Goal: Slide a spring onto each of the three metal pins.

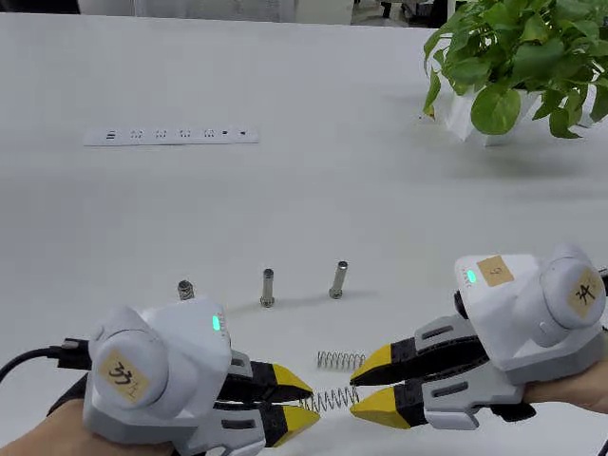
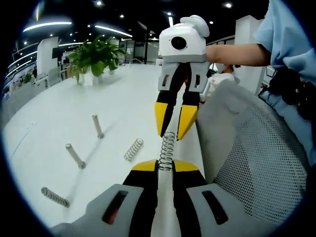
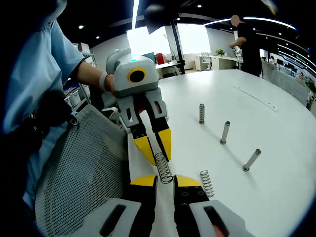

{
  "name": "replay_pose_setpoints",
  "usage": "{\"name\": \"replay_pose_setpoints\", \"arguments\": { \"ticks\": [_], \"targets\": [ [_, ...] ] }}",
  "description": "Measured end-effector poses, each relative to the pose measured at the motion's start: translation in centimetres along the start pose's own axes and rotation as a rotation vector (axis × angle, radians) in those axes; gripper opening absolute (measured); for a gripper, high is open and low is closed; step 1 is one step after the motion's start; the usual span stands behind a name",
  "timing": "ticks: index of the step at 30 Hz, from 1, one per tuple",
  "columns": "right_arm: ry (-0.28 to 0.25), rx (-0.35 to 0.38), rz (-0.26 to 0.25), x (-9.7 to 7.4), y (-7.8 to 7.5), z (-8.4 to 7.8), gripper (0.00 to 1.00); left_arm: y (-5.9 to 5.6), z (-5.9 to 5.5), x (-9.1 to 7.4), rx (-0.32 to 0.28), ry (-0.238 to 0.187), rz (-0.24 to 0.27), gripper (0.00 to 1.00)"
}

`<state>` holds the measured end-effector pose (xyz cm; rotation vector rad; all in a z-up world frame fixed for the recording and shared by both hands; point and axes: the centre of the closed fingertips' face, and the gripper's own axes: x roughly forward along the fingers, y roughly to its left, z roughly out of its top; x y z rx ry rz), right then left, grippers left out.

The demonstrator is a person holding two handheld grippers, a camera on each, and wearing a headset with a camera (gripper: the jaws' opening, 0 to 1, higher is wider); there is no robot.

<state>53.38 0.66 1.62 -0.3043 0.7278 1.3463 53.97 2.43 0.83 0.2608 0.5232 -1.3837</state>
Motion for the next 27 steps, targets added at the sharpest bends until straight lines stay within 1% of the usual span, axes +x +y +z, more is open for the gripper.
{"name": "replay_pose_setpoints", "arguments": {
  "ticks": [8, 13, 16, 22, 27],
  "targets": [
    [0.019, -0.011, 0.004, 0.3, 0.1, -0.3, 0.07, -0.1, 0.0, -0.1, 0.002, 0.0, -0.005, 0.07],
    [0.018, -0.019, 0.001, 0.1, 0.1, 0.0, 0.07, -0.1, -0.1, 0.0, -0.001, 0.004, -0.001, 0.07],
    [0.026, -0.036, -0.002, 0.0, 0.2, 0.2, 0.07, -0.1, -0.1, 0.1, 0.0, 0.008, 0.001, 0.07],
    [0.038, -0.081, -0.013, -0.2, 0.4, 0.9, 0.07, -0.1, -0.2, 0.2, 0.0, 0.016, 0.001, 0.07],
    [0.036, -0.139, -0.027, -0.4, 0.5, 2.3, 0.07, -0.2, -0.1, 0.4, -0.001, 0.018, -0.001, 0.07]
  ]
}}
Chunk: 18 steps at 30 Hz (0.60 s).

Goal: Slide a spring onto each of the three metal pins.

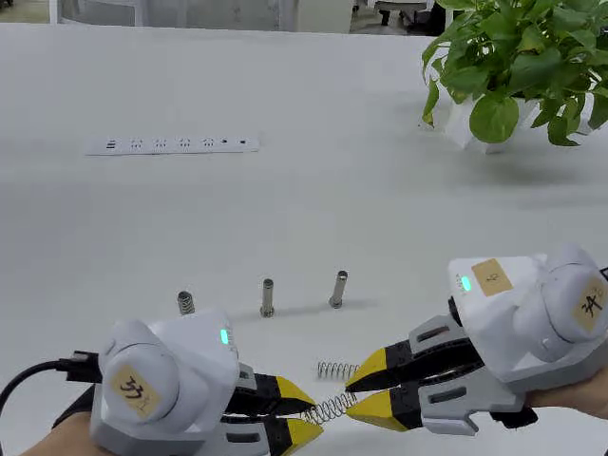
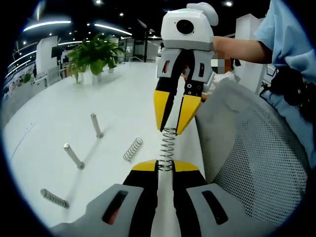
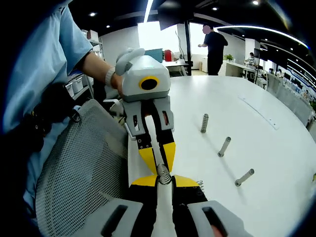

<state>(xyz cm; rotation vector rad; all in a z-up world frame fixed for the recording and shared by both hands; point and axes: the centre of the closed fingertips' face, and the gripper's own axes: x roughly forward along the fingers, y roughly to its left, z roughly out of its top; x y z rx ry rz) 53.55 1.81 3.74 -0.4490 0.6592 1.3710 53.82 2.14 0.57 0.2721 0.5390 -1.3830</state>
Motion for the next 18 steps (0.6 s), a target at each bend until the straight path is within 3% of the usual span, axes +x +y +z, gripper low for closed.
{"name": "replay_pose_setpoints", "arguments": {
  "ticks": [8, 18],
  "targets": [
    [0.005, -0.054, -0.002, 0.2, 0.0, 1.1, 0.07, -0.1, 0.2, 0.2, -0.003, 0.0, 0.0, 0.06],
    [0.015, -0.074, -0.005, 0.2, -0.1, 1.3, 0.07, 0.0, 0.3, 0.2, -0.014, -0.012, 0.005, 0.06]
  ]
}}
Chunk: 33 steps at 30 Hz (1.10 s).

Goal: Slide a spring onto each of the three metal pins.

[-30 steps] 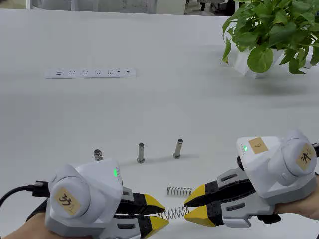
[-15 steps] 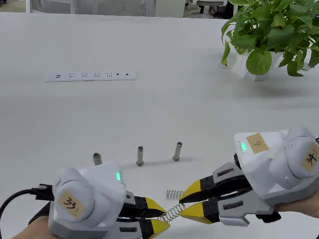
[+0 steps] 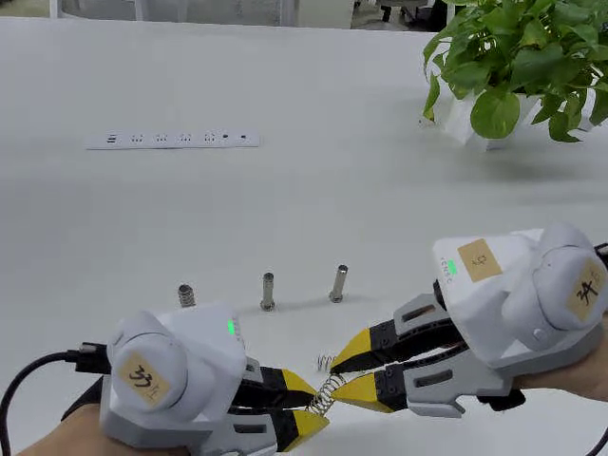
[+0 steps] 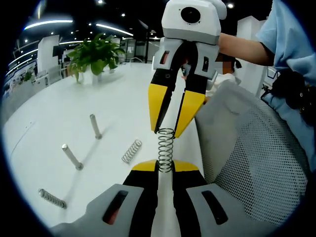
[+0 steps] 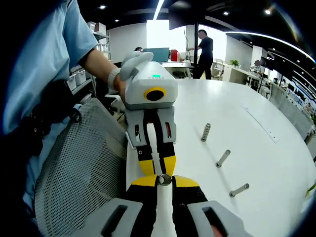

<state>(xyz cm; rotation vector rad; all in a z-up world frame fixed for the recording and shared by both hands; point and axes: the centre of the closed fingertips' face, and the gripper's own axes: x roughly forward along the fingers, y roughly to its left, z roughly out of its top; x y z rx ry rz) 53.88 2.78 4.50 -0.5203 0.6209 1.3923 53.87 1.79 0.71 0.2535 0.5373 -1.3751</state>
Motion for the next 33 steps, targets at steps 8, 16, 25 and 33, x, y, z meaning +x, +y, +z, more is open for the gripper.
{"name": "replay_pose_setpoints", "arguments": {
  "ticks": [8, 16, 25, 33],
  "targets": [
    [0.01, 0.008, 0.004, 0.0, 0.1, 0.0, 0.12, -0.2, 0.0, 0.0, 0.004, -0.003, 0.0, 0.06],
    [0.126, -0.047, 0.07, 0.4, 0.6, -1.2, 0.18, -0.4, 0.4, 0.3, 0.01, -0.013, -0.006, 0.06],
    [0.184, -0.062, 0.128, 0.9, 0.7, -1.8, 0.12, -0.9, 0.8, 0.8, 0.014, -0.024, -0.018, 0.06],
    [0.214, -0.076, 0.157, 0.9, 1.1, -2.3, 0.1, -1.0, 1.0, 1.0, 0.016, -0.028, -0.022, 0.06]
  ]
}}
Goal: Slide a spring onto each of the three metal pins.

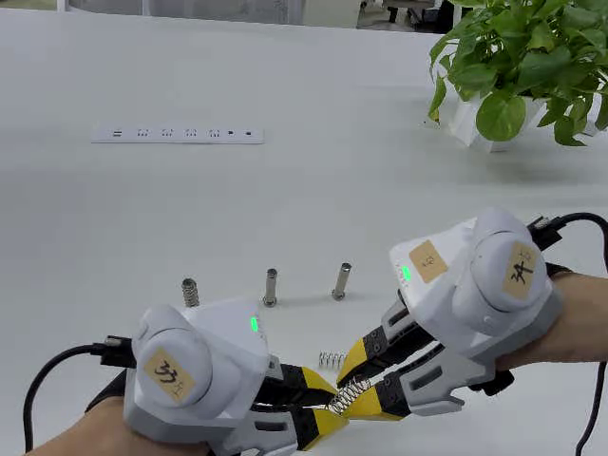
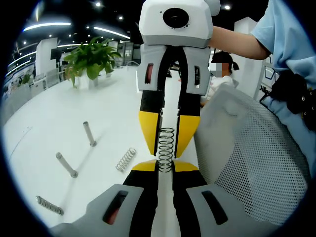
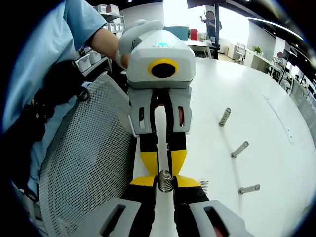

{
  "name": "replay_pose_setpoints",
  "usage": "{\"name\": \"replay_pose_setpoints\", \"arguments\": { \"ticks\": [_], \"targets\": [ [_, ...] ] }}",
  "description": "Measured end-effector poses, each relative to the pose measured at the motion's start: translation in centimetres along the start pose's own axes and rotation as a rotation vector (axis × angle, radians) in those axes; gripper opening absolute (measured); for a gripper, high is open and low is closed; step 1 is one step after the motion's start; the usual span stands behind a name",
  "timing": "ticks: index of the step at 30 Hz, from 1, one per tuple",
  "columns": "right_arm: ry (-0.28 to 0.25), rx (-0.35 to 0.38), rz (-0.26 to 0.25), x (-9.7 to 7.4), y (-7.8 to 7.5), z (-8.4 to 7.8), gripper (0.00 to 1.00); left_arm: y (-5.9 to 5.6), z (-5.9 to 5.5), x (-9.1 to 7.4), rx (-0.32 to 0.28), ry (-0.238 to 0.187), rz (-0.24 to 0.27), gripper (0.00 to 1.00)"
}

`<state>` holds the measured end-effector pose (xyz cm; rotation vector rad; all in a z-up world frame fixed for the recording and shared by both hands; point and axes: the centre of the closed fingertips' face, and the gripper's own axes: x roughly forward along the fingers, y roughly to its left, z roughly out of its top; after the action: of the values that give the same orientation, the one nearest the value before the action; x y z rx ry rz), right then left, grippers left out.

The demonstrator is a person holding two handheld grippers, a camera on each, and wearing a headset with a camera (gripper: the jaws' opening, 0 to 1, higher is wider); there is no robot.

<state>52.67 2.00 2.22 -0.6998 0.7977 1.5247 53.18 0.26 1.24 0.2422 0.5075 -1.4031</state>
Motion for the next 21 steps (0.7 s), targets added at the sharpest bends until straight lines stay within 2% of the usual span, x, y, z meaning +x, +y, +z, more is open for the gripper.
{"name": "replay_pose_setpoints", "arguments": {
  "ticks": [21],
  "targets": [
    [0.038, -0.001, 0.035, 0.46, 0.5, -0.39, 0.08, -0.37, -0.22, 0.4, -0.002, 0.018, -0.014, 0.07]
  ]
}}
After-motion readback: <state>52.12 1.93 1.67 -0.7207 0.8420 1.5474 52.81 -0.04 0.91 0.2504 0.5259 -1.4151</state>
